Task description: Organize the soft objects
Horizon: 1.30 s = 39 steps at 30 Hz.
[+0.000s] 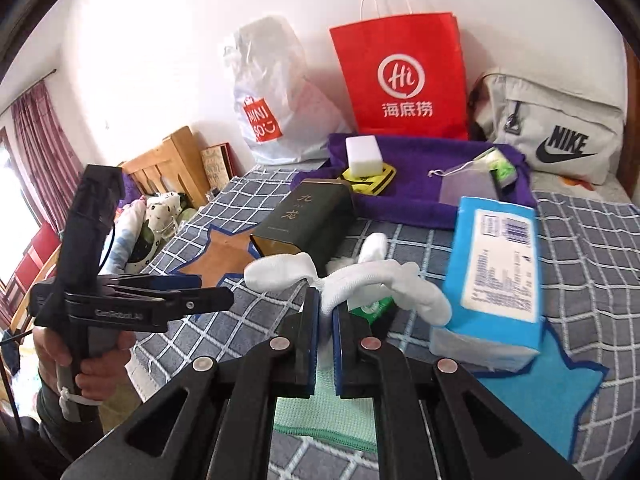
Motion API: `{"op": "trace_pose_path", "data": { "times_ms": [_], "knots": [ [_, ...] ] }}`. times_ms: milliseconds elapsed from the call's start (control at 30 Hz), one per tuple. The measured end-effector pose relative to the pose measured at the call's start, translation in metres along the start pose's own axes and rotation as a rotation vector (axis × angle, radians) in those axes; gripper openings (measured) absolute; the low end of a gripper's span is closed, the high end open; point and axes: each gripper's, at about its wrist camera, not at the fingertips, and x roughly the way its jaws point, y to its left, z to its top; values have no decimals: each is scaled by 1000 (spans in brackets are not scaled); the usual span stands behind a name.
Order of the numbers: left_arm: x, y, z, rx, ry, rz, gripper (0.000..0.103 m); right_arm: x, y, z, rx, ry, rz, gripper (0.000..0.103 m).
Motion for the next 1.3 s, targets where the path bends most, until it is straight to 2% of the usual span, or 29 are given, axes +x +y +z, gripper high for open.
{"op": "trace_pose_path", "data": {
  "times_ms": [267,500,600,633,667,700,767,800,900,967,1033,1067,1133,1200,1300],
  "knots": [
    [22,-41,-9,79,30,-12,87,-29,-23,-34,-15,27,-79,6],
    [49,-73,-16,174,59,23,87,-11,-54,-68,-9,135,-170,9],
    [56,-79,-14,191,50,28,87,-4,-65,-78,17,156,-164,9],
    [59,-80,-14,195,54,34,87,-2,-69,-79,30,158,-156,12],
    [64,-81,-13,200,59,46,87,-1,-71,-80,37,161,-147,20],
    [67,-82,-12,205,60,57,87,1,-74,-82,49,159,-144,31],
    [75,-84,-10,214,63,88,87,4,-77,-84,61,156,-146,48],
    [79,-85,-10,215,65,98,87,6,-78,-85,68,155,-145,50],
    [86,-85,-9,211,61,102,86,16,-82,-90,90,173,-132,50],
    [87,-85,-10,219,48,102,81,16,-79,-91,76,148,-142,50],
    [89,-86,-11,233,46,120,64,17,-77,-91,65,139,-153,49],
    [88,-86,-12,243,36,132,60,18,-76,-91,59,133,-162,45],
    [85,-85,-11,245,37,109,42,19,-76,-90,52,125,-182,36],
    [81,-81,-10,222,44,71,36,18,-78,-90,56,120,-189,25],
    [74,-78,-9,205,29,67,33,18,-80,-89,68,124,-175,16]
  ]
}}
